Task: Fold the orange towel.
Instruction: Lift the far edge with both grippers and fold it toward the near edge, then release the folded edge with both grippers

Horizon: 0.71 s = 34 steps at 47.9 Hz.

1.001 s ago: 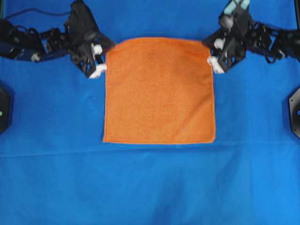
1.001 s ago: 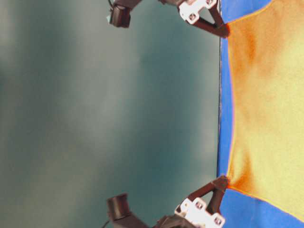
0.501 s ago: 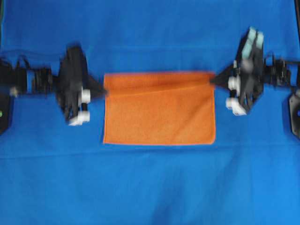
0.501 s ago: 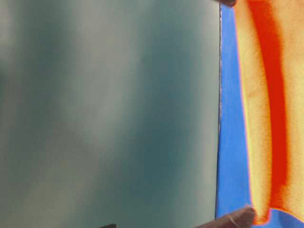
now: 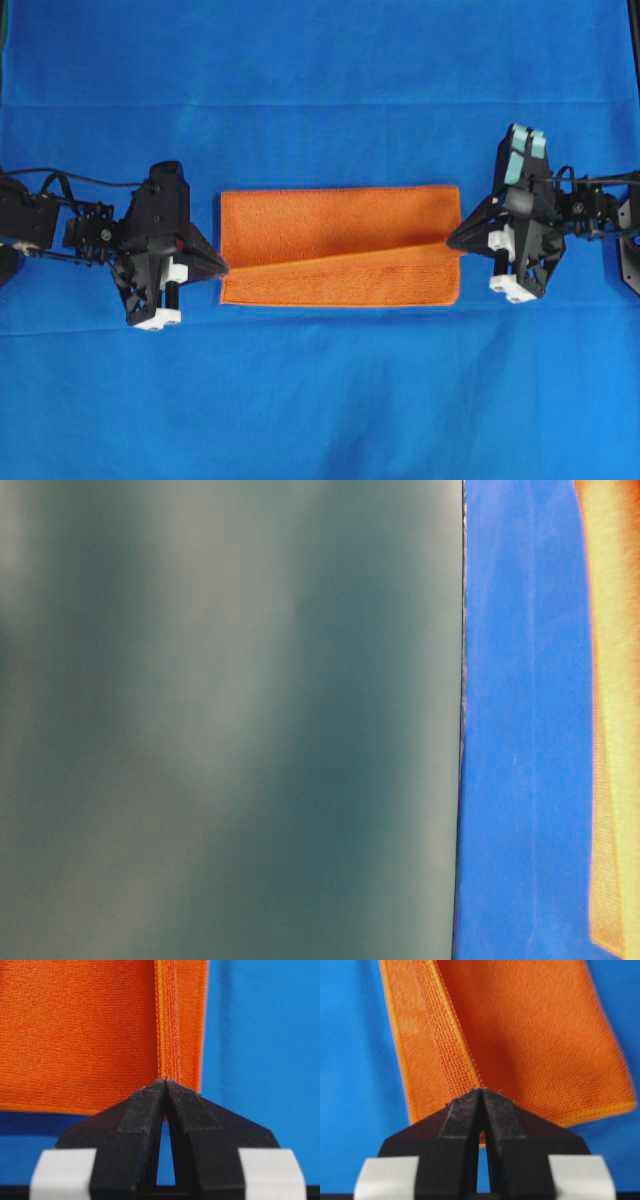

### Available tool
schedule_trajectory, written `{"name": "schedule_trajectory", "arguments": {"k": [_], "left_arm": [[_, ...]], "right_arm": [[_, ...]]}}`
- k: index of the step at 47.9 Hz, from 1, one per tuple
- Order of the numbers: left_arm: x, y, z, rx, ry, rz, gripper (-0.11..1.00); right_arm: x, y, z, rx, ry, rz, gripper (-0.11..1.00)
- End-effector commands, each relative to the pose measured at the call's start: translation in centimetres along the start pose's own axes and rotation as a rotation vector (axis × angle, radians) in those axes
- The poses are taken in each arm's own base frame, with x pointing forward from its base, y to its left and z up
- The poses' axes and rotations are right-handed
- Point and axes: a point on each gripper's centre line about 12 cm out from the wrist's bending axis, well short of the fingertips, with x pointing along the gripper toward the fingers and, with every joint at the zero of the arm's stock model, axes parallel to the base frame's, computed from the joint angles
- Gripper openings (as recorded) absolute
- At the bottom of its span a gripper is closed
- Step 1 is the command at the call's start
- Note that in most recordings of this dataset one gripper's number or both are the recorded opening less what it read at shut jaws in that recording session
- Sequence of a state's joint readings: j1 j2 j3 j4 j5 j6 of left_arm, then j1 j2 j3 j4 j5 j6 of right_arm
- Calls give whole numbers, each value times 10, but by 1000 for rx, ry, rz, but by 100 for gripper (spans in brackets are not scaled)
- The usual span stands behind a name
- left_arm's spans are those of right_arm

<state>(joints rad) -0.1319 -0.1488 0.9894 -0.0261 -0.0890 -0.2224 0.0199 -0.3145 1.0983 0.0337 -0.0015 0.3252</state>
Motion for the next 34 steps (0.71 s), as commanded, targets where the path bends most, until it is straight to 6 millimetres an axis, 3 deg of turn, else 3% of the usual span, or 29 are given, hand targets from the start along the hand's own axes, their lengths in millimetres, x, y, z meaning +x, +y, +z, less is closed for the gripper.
{"name": "schedule_trajectory", "arguments": {"k": [1,16,34], "left_arm": [[0,-8,6,13,-17,-21,1],[10,-13,-7,30,46,-24,1],[12,-13,-8,32,53,-22,1]], "right_arm": [[3,9,3,0,-3,21,1],[17,21,-1,2,43,37,1],[20,29,-7,12,69,49,1]]}}
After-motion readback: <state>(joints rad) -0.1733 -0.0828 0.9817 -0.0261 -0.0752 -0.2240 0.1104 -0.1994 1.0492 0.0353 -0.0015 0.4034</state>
